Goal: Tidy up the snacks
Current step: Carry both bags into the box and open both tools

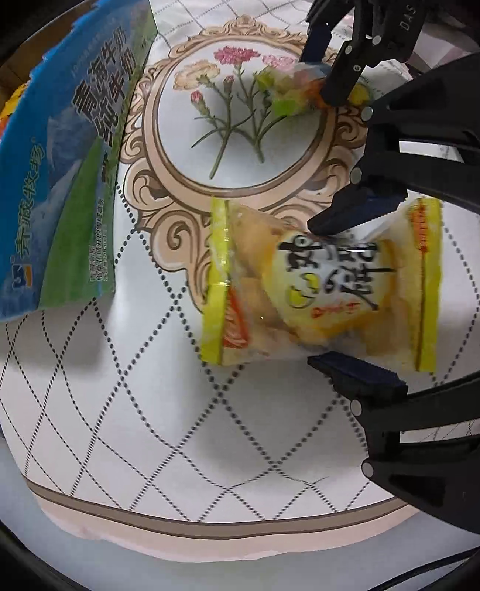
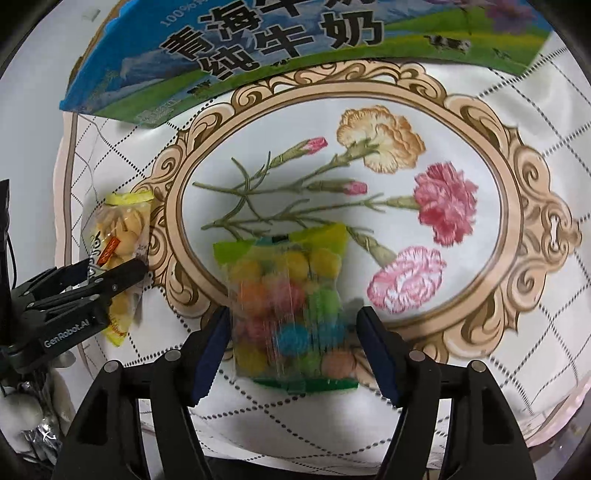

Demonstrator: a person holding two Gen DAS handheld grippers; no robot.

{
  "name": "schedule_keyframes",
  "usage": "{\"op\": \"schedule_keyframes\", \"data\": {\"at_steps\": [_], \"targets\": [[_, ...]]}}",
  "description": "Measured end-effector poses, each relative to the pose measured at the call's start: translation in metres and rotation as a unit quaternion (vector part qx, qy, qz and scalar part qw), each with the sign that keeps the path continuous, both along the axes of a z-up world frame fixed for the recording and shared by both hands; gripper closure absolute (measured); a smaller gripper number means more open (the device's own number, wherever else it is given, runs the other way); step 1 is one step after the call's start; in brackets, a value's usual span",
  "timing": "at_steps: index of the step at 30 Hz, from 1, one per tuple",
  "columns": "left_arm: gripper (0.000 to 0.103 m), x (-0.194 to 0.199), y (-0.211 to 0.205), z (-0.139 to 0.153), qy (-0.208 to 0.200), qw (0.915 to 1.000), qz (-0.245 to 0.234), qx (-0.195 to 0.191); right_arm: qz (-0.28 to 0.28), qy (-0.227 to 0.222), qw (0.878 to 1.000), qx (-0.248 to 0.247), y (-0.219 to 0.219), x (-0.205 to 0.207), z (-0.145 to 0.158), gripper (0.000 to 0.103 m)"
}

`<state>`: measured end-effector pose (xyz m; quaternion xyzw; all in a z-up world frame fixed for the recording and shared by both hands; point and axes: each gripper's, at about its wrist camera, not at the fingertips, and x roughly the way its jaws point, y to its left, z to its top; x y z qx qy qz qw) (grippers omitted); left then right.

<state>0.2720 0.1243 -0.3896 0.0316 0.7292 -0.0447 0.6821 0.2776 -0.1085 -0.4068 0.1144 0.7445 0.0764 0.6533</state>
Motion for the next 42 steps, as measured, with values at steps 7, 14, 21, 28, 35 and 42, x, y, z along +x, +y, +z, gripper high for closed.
{"op": "schedule_keyframes", "data": {"at_steps": [7, 14, 21, 28, 35, 42], "targets": [[0.039, 0.037, -0.016, 0.006, -0.012, 0.9998, 0.005, 0.016, 0.008, 0.008, 1.000, -0.012, 0.015, 0.013, -0.016, 0.031], [0.055, 0.021, -0.032, 0.015, -0.057, 0.9975, 0.041, 0.010, 0.031, -0.035, 0.998, -0.036, 0.037, 0.007, -0.012, 0.048], [0.056, -0.009, -0.039, 0.053, -0.093, 0.9926, 0.069, -0.038, 0.017, -0.062, 0.998, -0.012, 0.018, -0.005, 0.009, 0.049], [0.056, -0.017, -0.064, 0.137, -0.161, 0.9806, 0.062, -0.094, -0.011, -0.111, 0.993, 0.039, -0.009, 0.000, 0.070, 0.049], [0.056, 0.033, -0.079, 0.208, -0.195, 0.9716, 0.033, -0.130, -0.035, -0.180, 0.980, 0.073, -0.045, 0.032, 0.155, 0.049], [0.056, 0.119, -0.101, 0.201, -0.178, 0.9783, 0.020, -0.104, -0.046, -0.203, 0.977, 0.037, -0.075, 0.107, 0.188, 0.049]]}}
